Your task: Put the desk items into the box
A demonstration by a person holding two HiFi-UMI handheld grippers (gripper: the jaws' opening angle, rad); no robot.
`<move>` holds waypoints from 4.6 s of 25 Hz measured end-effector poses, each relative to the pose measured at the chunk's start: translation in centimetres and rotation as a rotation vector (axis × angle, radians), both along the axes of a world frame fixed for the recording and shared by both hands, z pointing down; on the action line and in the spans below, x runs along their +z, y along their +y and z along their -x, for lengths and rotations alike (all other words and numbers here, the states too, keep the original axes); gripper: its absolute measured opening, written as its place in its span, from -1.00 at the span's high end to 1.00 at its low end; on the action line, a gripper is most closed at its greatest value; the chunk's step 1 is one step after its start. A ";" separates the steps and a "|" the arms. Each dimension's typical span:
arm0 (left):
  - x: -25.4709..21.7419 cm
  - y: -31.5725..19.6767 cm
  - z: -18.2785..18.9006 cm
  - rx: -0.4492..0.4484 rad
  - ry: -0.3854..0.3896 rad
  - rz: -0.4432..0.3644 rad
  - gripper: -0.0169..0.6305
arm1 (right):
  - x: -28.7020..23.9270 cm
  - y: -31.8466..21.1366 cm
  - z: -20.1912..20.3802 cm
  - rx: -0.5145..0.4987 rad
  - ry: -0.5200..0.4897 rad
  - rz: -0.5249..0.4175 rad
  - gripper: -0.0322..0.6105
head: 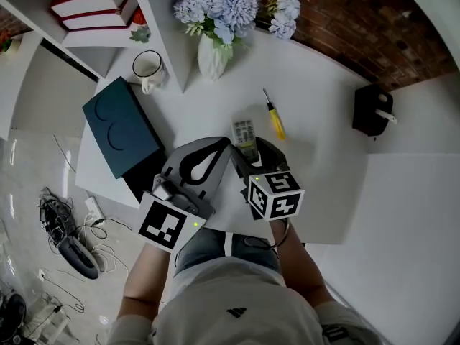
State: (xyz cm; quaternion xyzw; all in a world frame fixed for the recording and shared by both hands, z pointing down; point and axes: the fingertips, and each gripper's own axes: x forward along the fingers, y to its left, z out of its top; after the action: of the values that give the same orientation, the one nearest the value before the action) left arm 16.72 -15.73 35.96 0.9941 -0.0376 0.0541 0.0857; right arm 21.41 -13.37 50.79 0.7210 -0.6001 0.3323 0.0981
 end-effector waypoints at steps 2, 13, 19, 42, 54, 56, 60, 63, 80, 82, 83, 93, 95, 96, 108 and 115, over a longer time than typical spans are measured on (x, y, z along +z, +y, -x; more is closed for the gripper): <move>-0.7 0.4 0.3 -0.019 0.011 -0.009 0.91 | -1.7 0.3 0.3 -0.025 0.007 -0.028 0.08; -4.4 3.3 2.9 -0.145 0.049 -0.080 0.91 | -9.0 2.1 2.8 -0.174 0.027 -0.178 0.08; -6.0 4.6 5.2 -0.254 0.065 -0.095 0.91 | -12.1 2.6 4.9 -0.288 0.025 -0.247 0.08; -7.1 11.8 17.1 -0.768 0.038 -0.162 0.91 | -15.1 6.1 16.6 -0.773 -0.039 -0.343 0.08; -7.6 12.9 23.6 -0.905 0.013 -0.173 0.91 | -15.1 5.5 23.6 -0.907 -0.064 -0.333 0.08; -7.5 12.8 24.7 -0.907 0.009 -0.173 0.91 | -15.0 5.2 24.7 -0.912 -0.061 -0.330 0.08; -7.3 12.2 26.9 -0.911 0.021 -0.160 0.91 | -14.5 4.6 26.7 -0.908 -0.051 -0.317 0.08; -7.4 11.6 28.0 -0.895 0.034 -0.157 0.91 | -14.0 4.0 27.5 -0.886 -0.045 -0.296 0.08; -5.1 7.1 31.6 -0.727 0.054 -0.096 0.91 | -6.8 0.4 27.7 -0.690 0.024 -0.102 0.08; -4.7 6.7 31.7 -0.712 0.057 -0.086 0.91 | -5.9 0.5 27.6 -0.675 0.028 -0.077 0.08; -4.6 6.5 31.7 -0.705 0.059 -0.082 0.91 | -5.4 0.5 27.5 -0.668 0.028 -0.066 0.08; -3.2 4.6 31.6 -0.659 0.054 -0.046 0.91 | -1.5 -0.8 26.6 -0.617 0.047 0.036 0.08; -2.9 4.0 31.7 -0.652 0.051 -0.039 0.91 | -0.9 -1.2 26.5 -0.608 0.050 0.053 0.08; -2.9 3.7 31.7 -0.648 0.050 -0.037 0.91 | -0.6 -1.4 26.4 -0.603 0.051 0.061 0.08; -1.7 0.3 31.6 -0.617 0.039 -0.016 0.91 | 2.7 -3.8 25.6 -0.563 0.049 0.162 0.07; -1.0 -1.3 31.9 -0.620 0.035 0.002 0.91 | 3.7 -4.6 25.5 -0.552 0.077 0.243 0.07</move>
State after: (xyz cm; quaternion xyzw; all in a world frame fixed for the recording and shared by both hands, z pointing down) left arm -15.21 -16.99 34.99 0.9359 -0.3378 0.0084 0.0996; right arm -4.14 -17.94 54.52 0.5257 -0.7251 0.3346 0.2930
